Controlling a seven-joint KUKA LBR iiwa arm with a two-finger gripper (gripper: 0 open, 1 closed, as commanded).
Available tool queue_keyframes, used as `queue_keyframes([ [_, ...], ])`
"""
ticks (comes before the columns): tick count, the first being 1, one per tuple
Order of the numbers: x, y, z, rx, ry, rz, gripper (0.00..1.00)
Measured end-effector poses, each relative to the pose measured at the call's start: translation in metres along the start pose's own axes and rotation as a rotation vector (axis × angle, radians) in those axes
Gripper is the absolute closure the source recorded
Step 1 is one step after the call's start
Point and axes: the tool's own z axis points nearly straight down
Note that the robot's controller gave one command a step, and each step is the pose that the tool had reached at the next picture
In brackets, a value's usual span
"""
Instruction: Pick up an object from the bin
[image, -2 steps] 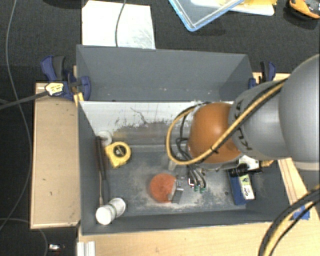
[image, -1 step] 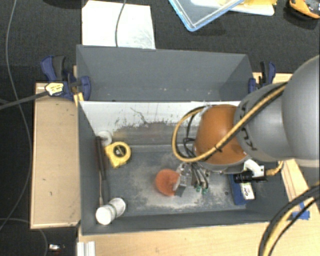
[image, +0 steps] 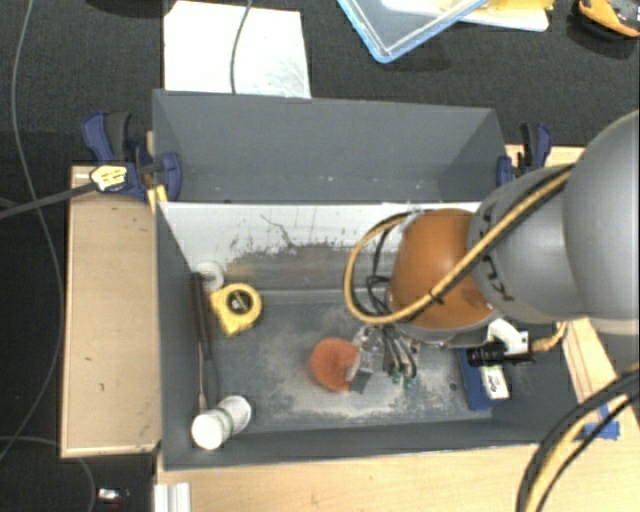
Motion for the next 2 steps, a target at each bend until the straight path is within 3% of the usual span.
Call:
queue_keyframes([
  [1,-0.008,0.001,-0.066,0.002,0.002,0.007,1.0],
  [2,-0.002,-0.002,-0.142,0.003,0.006,-0.038,1.0],
])
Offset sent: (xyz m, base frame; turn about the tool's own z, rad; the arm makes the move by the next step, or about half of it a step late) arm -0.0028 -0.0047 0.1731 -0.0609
